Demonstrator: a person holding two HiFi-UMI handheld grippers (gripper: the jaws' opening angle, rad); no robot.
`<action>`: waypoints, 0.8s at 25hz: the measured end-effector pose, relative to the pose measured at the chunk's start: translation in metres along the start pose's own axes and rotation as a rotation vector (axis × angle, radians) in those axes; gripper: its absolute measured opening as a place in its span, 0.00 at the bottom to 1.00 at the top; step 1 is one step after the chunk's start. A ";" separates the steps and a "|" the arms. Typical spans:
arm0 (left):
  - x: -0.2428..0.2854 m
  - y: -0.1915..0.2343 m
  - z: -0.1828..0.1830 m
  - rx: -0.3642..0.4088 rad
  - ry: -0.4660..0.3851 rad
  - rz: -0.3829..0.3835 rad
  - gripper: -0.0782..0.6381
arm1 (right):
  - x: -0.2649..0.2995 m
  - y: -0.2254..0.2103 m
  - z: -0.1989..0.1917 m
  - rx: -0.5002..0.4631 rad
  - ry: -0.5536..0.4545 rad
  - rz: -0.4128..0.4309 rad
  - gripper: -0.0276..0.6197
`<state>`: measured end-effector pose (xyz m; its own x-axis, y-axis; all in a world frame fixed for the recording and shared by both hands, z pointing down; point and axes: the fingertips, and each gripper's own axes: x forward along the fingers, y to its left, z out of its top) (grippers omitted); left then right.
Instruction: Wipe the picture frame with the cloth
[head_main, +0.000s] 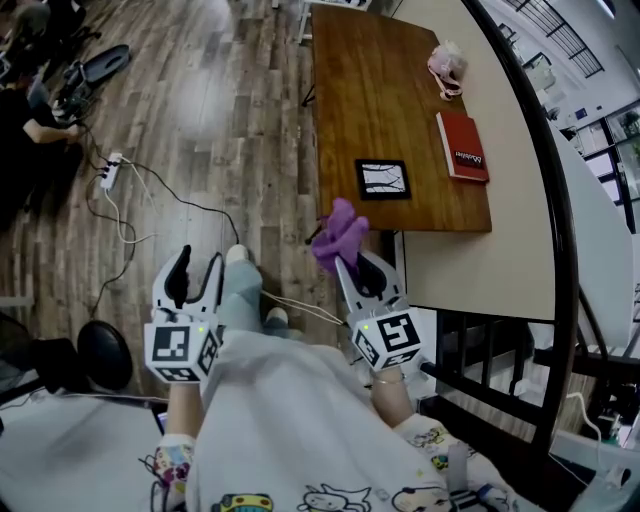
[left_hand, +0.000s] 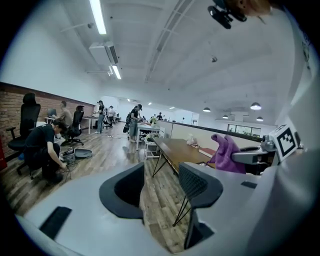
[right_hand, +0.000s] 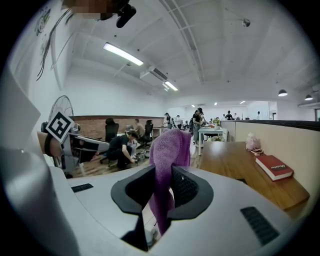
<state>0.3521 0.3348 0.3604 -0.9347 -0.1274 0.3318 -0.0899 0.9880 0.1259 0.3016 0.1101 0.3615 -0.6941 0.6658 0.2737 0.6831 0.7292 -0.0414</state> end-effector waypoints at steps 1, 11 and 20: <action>0.006 0.004 0.001 0.000 0.002 -0.005 0.38 | 0.007 -0.001 0.002 0.001 -0.001 0.000 0.15; 0.099 0.075 0.039 0.000 0.017 -0.051 0.45 | 0.122 -0.028 0.037 -0.001 0.026 -0.034 0.15; 0.176 0.135 0.077 0.029 0.027 -0.103 0.47 | 0.206 -0.048 0.065 0.030 0.019 -0.098 0.15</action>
<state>0.1485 0.4526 0.3637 -0.9106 -0.2302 0.3433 -0.1951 0.9716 0.1340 0.1107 0.2224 0.3571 -0.7527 0.5881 0.2959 0.6048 0.7952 -0.0419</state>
